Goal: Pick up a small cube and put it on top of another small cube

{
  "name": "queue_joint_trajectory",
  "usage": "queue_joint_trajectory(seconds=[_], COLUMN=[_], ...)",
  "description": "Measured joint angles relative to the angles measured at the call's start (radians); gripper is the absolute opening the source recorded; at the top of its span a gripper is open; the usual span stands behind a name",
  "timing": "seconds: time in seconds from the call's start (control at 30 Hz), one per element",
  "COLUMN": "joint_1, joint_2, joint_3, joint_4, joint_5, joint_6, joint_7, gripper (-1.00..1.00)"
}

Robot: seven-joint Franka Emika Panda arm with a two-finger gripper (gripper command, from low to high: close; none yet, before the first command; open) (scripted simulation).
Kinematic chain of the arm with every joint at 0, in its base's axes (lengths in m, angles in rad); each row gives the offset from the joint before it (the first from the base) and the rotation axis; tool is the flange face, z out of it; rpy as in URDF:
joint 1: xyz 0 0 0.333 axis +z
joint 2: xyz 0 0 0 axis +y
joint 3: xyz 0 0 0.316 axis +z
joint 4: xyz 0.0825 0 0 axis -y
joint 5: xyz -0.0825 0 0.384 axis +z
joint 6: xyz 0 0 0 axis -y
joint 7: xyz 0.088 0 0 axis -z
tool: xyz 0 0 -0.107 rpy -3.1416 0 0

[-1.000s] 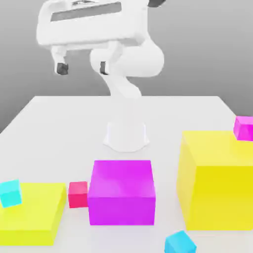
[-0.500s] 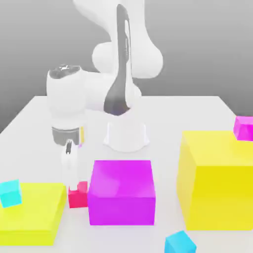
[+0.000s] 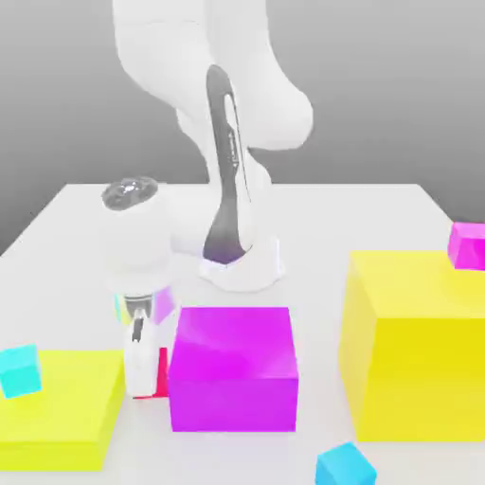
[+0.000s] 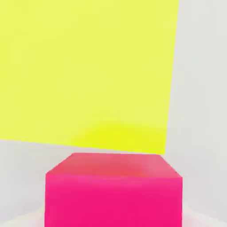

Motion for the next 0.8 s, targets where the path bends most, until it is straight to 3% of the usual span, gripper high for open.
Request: queue_joint_trajectory(seconds=[0.17, 0.53, 0.67, 0.7, 0.8], joint_1=[-0.006, 0.068, 0.019, 0.015, 0.015], joint_2=[-0.158, -0.165, -0.064, -0.032, -0.032], joint_3=[0.009, -0.237, -0.270, -0.265, -0.265], joint_4=[-0.013, 0.361, 0.391, 0.388, 0.388], joint_5=[0.033, 0.037, 0.076, 0.091, 0.091], joint_6=[-0.147, -0.529, -0.461, -0.427, -0.427], joint_7=[-0.029, -0.081, -0.115, -0.126, -0.126], gripper=[-1.00, -1.00, -1.00, 1.00, 1.00])
